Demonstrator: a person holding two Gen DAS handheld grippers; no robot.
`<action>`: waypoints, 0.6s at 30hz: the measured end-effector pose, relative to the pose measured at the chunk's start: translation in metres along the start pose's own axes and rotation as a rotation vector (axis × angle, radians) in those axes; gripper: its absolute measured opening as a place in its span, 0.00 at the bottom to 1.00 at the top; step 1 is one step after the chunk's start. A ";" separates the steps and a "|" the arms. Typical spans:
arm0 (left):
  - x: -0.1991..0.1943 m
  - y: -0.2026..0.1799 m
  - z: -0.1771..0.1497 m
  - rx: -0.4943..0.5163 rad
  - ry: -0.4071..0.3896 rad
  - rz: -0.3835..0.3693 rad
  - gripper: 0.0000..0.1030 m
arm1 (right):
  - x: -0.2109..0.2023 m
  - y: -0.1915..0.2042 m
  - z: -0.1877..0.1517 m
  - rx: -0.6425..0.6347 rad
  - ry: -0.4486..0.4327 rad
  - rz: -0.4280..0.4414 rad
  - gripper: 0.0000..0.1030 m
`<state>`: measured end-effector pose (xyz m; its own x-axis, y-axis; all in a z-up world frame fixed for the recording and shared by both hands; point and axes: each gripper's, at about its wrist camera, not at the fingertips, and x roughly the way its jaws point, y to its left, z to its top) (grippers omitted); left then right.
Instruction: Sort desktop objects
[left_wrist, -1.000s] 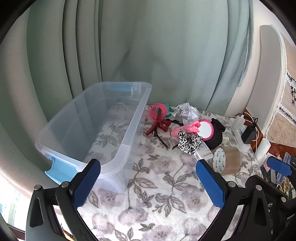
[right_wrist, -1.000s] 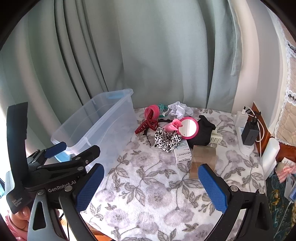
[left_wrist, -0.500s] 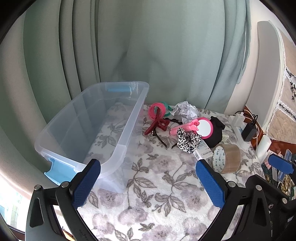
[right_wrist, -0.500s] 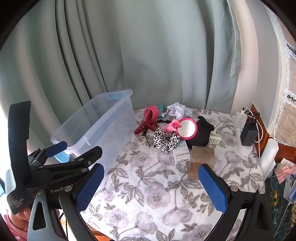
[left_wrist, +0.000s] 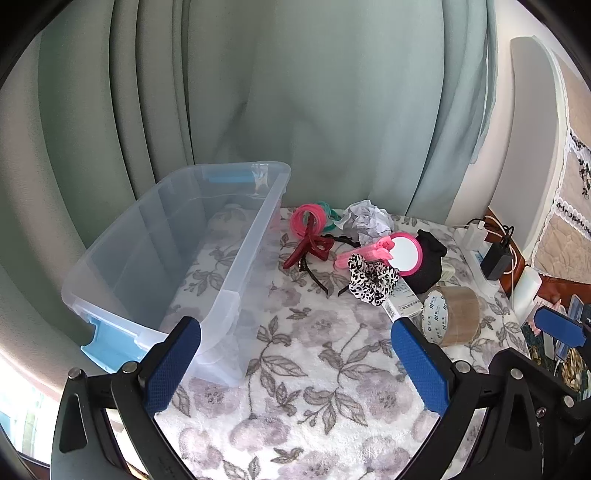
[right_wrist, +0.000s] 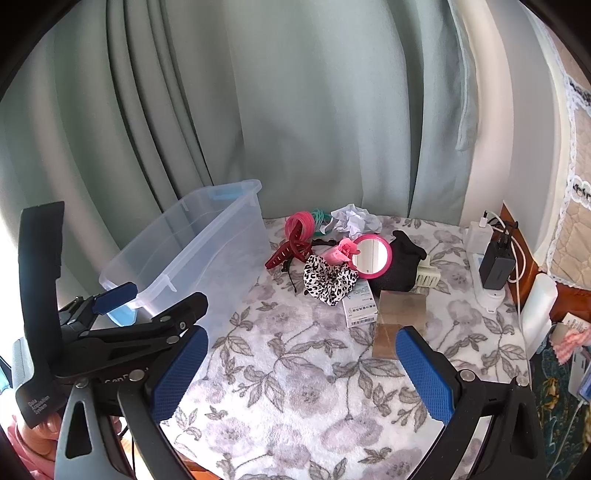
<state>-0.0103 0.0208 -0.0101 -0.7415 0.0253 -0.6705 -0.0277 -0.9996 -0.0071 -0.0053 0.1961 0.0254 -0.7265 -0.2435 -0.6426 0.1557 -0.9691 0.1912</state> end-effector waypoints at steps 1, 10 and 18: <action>0.001 -0.001 0.000 0.000 0.001 -0.001 1.00 | 0.001 -0.001 0.000 0.002 0.000 0.000 1.00; 0.008 -0.009 0.001 -0.010 -0.020 -0.072 1.00 | 0.008 -0.026 -0.002 0.060 -0.014 0.008 1.00; 0.018 -0.037 0.002 0.030 -0.026 -0.173 0.99 | 0.017 -0.073 -0.006 0.181 -0.045 -0.026 1.00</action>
<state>-0.0238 0.0588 -0.0205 -0.7413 0.1977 -0.6414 -0.1760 -0.9795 -0.0985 -0.0247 0.2627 -0.0042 -0.7586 -0.2129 -0.6158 0.0168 -0.9512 0.3081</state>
